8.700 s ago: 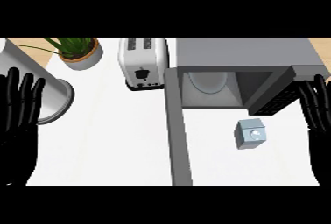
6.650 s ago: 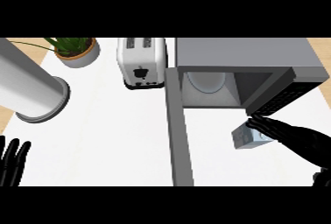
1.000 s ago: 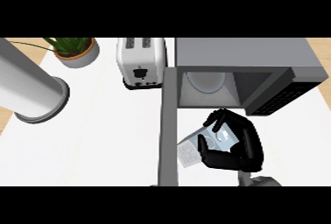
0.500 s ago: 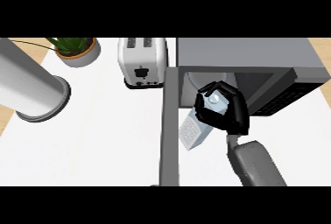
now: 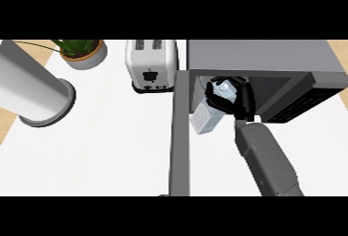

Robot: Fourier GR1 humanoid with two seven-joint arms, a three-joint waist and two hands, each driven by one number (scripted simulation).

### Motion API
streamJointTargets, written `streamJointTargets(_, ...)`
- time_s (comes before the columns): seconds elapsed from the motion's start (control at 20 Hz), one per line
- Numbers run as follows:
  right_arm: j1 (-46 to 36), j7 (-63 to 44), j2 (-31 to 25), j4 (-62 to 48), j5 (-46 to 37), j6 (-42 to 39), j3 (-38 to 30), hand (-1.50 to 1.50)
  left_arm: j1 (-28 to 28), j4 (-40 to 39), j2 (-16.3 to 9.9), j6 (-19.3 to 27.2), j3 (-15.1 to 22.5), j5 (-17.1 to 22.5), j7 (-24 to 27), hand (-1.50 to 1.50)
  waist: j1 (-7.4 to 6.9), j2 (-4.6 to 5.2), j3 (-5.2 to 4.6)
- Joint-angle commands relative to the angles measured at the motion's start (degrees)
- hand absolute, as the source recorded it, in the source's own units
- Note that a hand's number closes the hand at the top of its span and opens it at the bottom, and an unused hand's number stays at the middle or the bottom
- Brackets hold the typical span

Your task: Pick up the milk, place it into the microwave and close the microwave

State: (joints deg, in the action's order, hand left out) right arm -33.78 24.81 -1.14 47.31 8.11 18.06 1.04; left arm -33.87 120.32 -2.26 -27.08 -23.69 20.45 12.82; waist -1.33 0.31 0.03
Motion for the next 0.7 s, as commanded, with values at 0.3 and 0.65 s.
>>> streamJointTargets(0.3, -14.16, 16.2, -1.42, -23.65, -2.41, 1.27, -6.32, 1.5, 5.08, -5.17, 0.23, -0.59, -0.21, -3.01, 0.86, -1.5, -1.03, 0.57, 0.04)
streamJointTargets(0.65, -20.1, 19.46, -3.49, -32.04, -4.6, 4.82, -7.57, 1.5, 3.48, -4.02, 1.25, -1.91, -0.65, -1.93, 0.53, -1.5, -1.59, 0.69, 0.05)
